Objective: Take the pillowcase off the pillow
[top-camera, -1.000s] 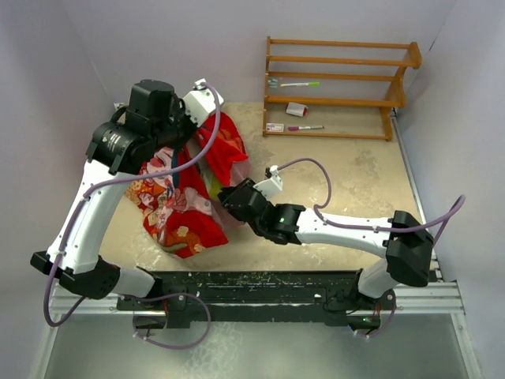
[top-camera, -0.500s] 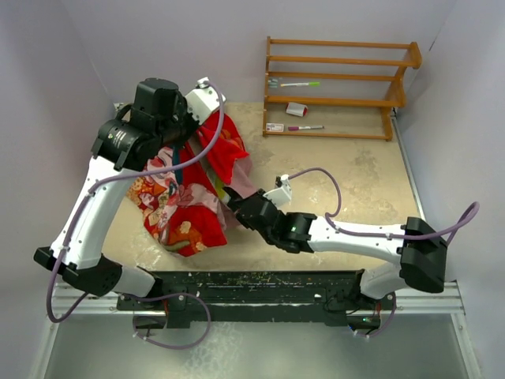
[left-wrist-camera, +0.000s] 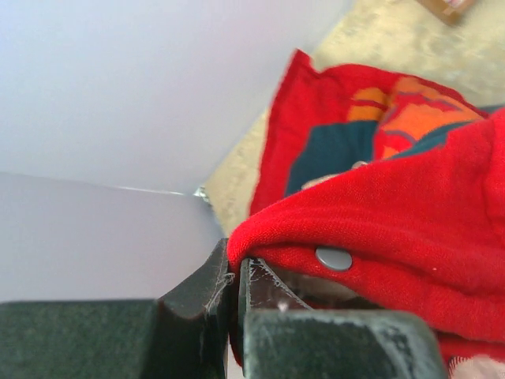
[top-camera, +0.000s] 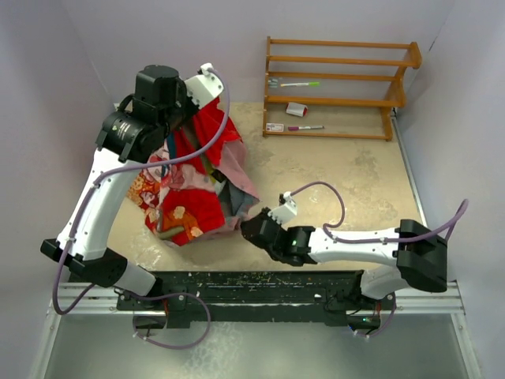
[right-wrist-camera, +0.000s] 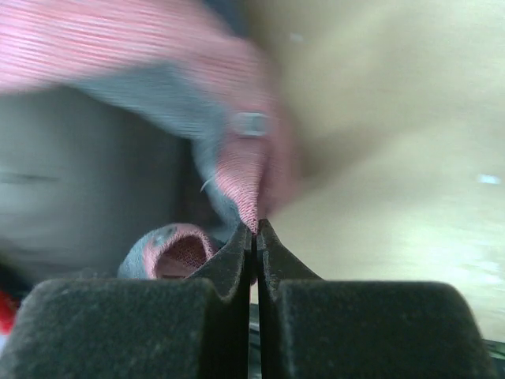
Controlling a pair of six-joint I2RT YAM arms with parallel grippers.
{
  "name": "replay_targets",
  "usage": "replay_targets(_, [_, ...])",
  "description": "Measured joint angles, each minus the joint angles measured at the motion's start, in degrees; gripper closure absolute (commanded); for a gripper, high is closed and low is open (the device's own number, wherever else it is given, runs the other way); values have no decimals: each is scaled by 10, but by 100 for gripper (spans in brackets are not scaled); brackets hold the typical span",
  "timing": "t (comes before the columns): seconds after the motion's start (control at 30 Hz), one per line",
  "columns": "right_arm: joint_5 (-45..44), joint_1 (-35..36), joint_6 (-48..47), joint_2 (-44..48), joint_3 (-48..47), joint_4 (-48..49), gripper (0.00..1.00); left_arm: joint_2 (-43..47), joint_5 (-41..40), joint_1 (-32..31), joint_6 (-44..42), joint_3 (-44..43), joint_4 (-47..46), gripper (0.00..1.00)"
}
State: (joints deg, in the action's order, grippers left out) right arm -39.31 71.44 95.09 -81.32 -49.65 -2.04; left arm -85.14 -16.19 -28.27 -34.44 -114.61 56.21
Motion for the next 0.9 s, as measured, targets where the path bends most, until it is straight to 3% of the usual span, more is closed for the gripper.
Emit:
replay_targets(0.17, [4,15,15,-3,61,-51,100,2,-39,2,-45,-5,-58,100])
replay_targets(0.37, [3,21,38,6,90,-60,100,-5,-42,1,-42,-22,-55,100])
replay_targets(0.43, [2,21,30,16,91,-65,65,-8,-35,2,-36,-28,-46,100])
replay_targets(0.47, [1,21,25,21,90,-68,52,-11,-25,2,-28,-34,-36,100])
replay_targets(0.57, [-11,25,-27,44,71,-94,31,-23,44,4,12,-57,17,100])
replay_targets(0.67, [-23,30,-107,71,29,-92,24,-31,144,5,62,-61,71,100])
replay_targets(0.77, [-33,32,-186,85,-29,-74,23,-47,248,3,99,-54,119,100])
replay_targets(0.9, [-32,32,-249,81,-79,-42,25,-63,311,3,115,-31,139,100])
